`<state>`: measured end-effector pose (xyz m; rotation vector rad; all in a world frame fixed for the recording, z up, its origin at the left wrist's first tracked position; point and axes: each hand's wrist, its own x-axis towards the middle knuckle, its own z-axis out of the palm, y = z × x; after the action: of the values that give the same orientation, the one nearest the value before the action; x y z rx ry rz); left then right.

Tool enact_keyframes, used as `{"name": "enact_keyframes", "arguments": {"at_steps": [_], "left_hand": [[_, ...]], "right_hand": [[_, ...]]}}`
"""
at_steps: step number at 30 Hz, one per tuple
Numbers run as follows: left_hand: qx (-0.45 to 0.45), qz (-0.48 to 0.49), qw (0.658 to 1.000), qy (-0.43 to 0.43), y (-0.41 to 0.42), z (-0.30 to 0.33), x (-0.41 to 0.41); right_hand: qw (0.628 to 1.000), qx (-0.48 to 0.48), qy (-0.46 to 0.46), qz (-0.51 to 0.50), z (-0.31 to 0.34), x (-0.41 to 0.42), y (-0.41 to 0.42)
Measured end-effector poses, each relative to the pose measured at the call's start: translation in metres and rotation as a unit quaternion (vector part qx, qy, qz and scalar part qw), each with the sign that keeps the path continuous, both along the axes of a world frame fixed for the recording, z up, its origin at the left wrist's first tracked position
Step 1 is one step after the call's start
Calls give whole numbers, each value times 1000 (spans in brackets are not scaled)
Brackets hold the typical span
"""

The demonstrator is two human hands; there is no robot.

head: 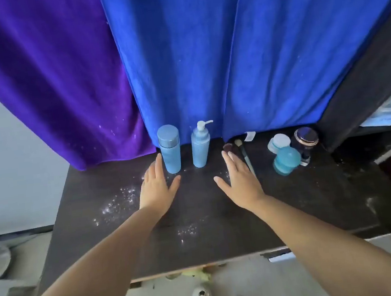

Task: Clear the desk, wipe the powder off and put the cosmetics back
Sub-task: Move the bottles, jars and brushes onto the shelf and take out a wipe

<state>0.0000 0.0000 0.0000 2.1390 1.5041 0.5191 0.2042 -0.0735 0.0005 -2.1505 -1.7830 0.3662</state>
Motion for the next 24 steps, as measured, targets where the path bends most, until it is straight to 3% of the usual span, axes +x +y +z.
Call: {"name": "enact_keyframes", "arguments": {"at_steps": [3,7,12,17,24], "left_hand": [[-49,51,995,-69,19,-6,14],[-92,101,978,-157,36,-12,31],[-143,135,962,-191,46,-12,39],[-140,119,967,-179,46,-4,37],[-97,-14,986,-135,43,40,76]], "right_hand": [[991,-41,128,18,-10,-1,32],[965,35,255,-42,-22,-12,70],[962,53,256,-78,-23,-11,90],[957,48,275,-77,-12,-4,80],[941,115,287,-141,47,42,36]]}}
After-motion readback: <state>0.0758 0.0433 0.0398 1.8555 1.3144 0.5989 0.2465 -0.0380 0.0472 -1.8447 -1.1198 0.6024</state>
